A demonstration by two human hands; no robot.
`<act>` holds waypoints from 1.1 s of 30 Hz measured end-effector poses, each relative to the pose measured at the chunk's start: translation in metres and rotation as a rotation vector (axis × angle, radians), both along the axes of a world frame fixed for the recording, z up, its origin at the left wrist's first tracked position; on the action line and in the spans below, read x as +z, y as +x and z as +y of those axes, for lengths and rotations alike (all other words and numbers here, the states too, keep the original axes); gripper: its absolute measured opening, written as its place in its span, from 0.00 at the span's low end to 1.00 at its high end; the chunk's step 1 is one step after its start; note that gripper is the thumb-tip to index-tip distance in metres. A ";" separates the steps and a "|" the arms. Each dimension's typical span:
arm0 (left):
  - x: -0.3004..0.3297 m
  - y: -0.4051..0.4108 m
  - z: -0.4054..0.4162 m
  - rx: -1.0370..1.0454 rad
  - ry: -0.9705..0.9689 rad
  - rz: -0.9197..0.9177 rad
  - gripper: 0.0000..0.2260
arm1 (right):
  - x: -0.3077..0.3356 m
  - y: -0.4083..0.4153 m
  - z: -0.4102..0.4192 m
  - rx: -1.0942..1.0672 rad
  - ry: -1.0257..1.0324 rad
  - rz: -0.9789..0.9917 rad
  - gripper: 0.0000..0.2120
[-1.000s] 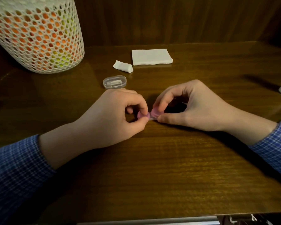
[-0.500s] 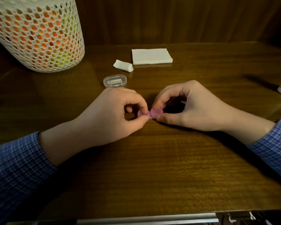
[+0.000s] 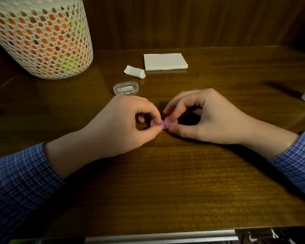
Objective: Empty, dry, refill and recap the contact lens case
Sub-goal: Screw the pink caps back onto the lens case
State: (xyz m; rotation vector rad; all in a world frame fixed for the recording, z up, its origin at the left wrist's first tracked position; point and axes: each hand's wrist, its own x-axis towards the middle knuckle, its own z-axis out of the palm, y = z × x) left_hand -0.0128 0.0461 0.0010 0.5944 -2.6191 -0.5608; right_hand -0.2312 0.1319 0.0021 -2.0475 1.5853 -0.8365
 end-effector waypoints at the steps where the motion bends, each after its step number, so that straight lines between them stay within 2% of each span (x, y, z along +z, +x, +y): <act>1: 0.000 0.000 0.000 0.000 0.004 0.001 0.07 | 0.001 0.000 0.001 0.016 0.002 0.001 0.05; 7: 0.000 0.000 0.000 0.003 0.018 0.024 0.06 | 0.005 0.000 0.000 0.031 0.013 0.006 0.04; 11: 0.000 0.000 0.000 0.004 0.040 0.039 0.05 | 0.001 0.006 -0.001 0.007 -0.047 0.021 0.08; 16: 0.000 0.001 -0.001 0.007 0.067 0.035 0.05 | 0.004 -0.001 -0.001 0.081 -0.019 0.037 0.03; 21: 0.001 0.001 0.000 0.012 0.089 0.042 0.05 | 0.005 -0.005 -0.002 0.082 0.017 0.024 0.04; 28: 0.001 0.001 0.000 0.020 0.096 0.029 0.05 | 0.000 0.002 -0.003 0.054 -0.049 0.036 0.06; 33: 0.001 0.000 0.000 0.024 0.096 0.032 0.05 | 0.005 -0.006 -0.001 0.102 0.027 0.015 0.05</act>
